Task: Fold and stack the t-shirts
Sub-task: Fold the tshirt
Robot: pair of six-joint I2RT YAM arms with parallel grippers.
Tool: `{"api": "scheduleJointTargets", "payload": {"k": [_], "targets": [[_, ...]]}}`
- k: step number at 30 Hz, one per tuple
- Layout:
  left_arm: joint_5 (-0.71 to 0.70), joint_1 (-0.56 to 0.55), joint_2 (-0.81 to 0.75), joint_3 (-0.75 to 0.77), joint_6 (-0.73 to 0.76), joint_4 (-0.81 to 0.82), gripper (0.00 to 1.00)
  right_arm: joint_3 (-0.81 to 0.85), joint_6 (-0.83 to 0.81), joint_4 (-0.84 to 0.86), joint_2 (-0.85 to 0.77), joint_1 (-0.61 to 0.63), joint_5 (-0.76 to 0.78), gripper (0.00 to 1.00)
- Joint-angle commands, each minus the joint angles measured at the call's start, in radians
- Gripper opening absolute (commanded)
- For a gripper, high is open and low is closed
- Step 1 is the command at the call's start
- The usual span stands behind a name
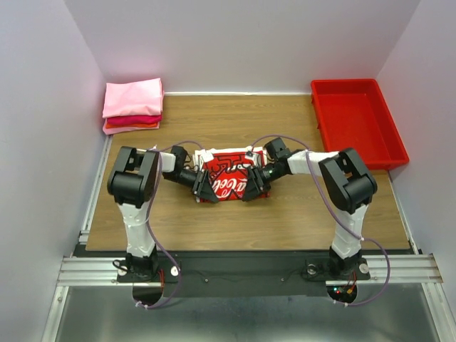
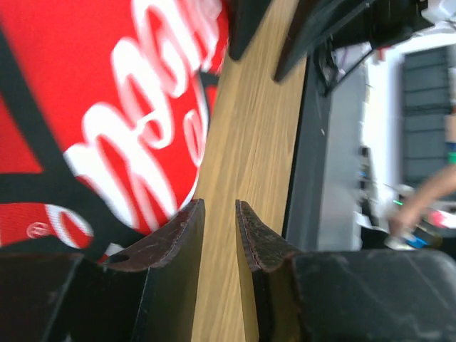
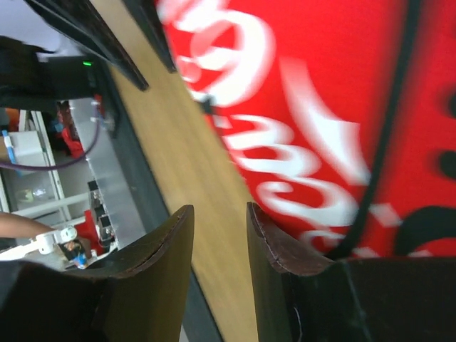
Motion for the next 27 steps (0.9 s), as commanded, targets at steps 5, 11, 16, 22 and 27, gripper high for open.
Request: {"api": "scheduleJointTargets", "payload": {"k": [5, 11, 16, 22, 27], "targets": [[-0.043, 0.107, 0.201, 0.101, 0.056, -0.148, 0.36, -0.01, -0.11, -0.001, 0.12, -0.135, 0.058, 0.4], [-0.067, 0.19, 0.124, 0.129, 0.126, -0.208, 0.37, 0.028, -0.102, -0.038, 0.106, -0.151, 0.037, 0.4], [-0.187, 0.268, -0.106, 0.146, 0.217, -0.293, 0.4, 0.075, -0.084, -0.069, -0.042, -0.135, 0.037, 0.43], [-0.408, 0.401, -0.504, 0.137, 0.173, -0.201, 0.48, 0.158, -0.148, -0.098, -0.199, -0.025, 0.299, 0.5], [-0.53, 0.487, -0.734, 0.153, 0.062, -0.102, 0.8, 0.22, -0.251, -0.096, -0.216, 0.128, 0.61, 0.51]]}}
